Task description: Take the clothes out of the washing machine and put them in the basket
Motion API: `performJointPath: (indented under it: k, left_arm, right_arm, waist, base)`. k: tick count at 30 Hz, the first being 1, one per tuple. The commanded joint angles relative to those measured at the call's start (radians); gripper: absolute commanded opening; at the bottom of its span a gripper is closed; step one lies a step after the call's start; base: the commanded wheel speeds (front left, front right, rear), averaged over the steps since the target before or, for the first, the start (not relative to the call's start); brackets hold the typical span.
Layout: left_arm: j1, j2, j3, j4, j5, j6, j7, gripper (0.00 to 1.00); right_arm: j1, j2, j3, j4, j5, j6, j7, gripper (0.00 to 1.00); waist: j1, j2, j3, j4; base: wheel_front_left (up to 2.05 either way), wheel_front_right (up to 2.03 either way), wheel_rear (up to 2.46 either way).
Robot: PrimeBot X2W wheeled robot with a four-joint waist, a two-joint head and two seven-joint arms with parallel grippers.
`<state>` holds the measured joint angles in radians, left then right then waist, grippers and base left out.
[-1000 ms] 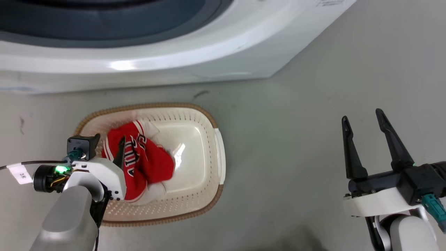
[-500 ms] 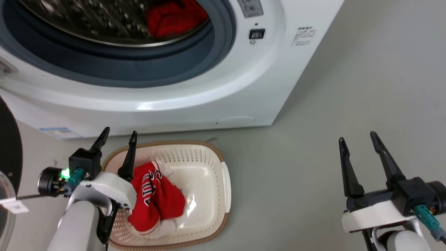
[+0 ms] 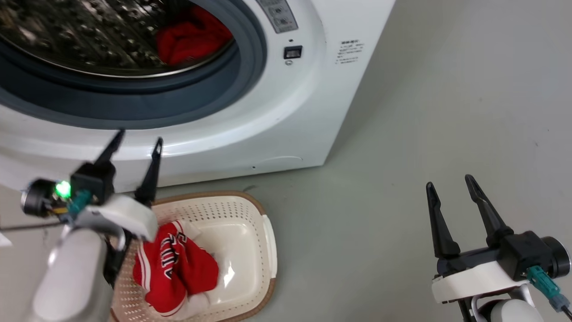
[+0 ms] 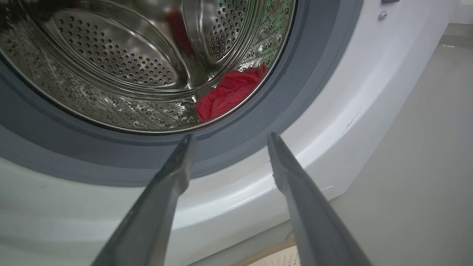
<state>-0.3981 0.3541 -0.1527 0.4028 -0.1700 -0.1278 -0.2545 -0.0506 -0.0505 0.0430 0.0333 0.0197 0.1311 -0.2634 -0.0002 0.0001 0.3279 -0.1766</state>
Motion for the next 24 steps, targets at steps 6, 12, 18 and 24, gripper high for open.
performJointPath:
  k: [6,12,18,24]
  left_arm:
    - [-0.216,0.114,-0.062,0.003,-0.056,-0.002,0.116,1.00]
    - [-0.473,0.275,-0.160,0.027,-0.097,-0.001,0.293,1.00]
    - [-0.693,0.395,-0.254,0.080,-0.182,-0.001,0.457,1.00]
    - [-0.931,0.493,-0.330,0.168,-0.264,-0.001,0.655,1.00]
  right_arm:
    - [-0.038,0.001,0.018,-0.016,0.036,-0.001,-0.002,1.00]
    - [-0.068,0.001,0.059,-0.030,0.083,-0.001,-0.002,1.00]
    - [-0.088,0.002,0.106,-0.037,0.133,-0.001,-0.002,1.00]
    - [-0.099,0.001,0.170,-0.050,0.177,-0.001,-0.002,1.00]
  waist:
    - [0.0002,-0.0001,0.141,-0.103]
    - [0.0002,-0.0001,0.274,-0.190]
    - [0.0002,-0.0001,0.361,-0.260]
    - [0.0002,-0.0001,0.431,-0.336]
  base:
    - [0.00,0.00,0.00]
    - [0.00,0.00,0.00]
    - [0.00,0.00,0.00]
    - [0.00,0.00,0.00]
